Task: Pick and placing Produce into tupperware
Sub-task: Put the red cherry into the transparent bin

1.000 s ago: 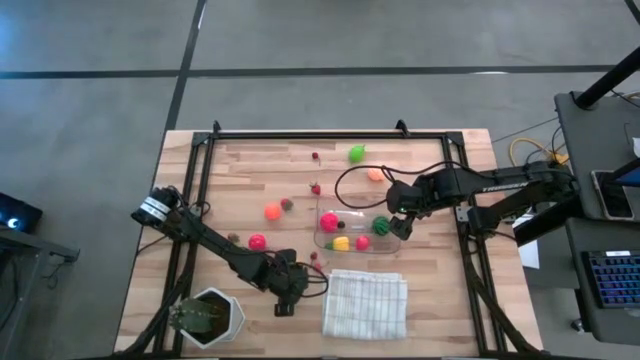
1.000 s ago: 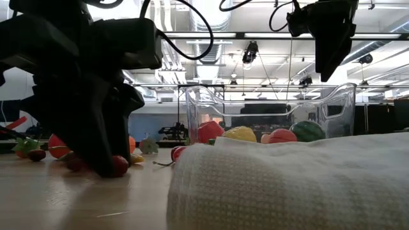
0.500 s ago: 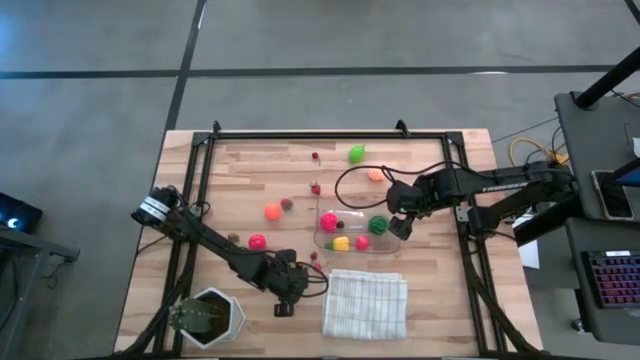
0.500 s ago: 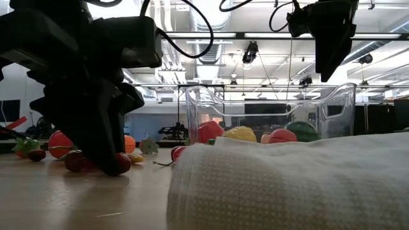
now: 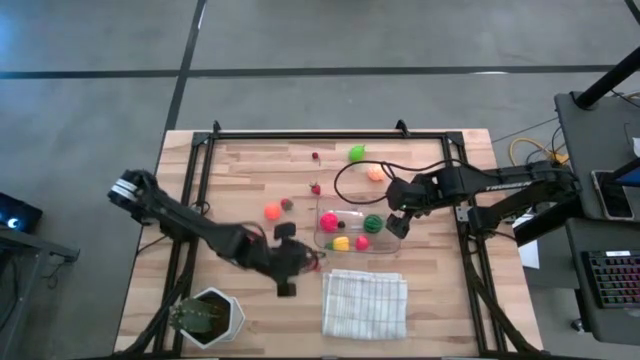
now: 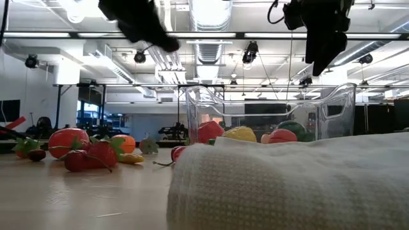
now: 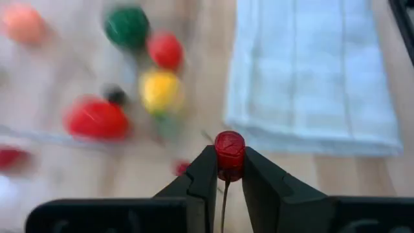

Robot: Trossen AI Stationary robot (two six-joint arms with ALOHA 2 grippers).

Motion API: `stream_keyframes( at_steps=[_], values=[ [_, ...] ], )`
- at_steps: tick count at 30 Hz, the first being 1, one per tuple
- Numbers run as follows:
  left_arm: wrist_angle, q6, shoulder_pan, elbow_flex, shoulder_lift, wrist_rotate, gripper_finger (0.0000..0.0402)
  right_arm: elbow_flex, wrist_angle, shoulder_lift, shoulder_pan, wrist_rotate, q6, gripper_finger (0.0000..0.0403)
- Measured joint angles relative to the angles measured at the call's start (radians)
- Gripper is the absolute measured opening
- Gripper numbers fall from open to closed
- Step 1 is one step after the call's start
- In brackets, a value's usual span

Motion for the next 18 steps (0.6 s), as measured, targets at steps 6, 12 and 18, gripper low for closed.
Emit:
stream_keyframes(
  at_steps=[6, 12, 18],
  values=[
    [0.140, 0.142, 0.186, 0.002, -0.041, 0.032, 0.0041, 0.000, -0.001, -0.008, 0.000, 0.000, 0.007, 0.0365],
    [0.298, 0.133, 0.367, 0.002, 0.012, 0.249, 0.0048, 0.000, -0.015, -0.074, 0.005, 0.065, 0.084, 0.0365],
    [0.307, -0.050, 0.424, 0.003, 0.081, 0.319, 0.0098, 0.000, -0.018, -0.176, 0.006, 0.110, 0.145, 0.0365]
  ],
)
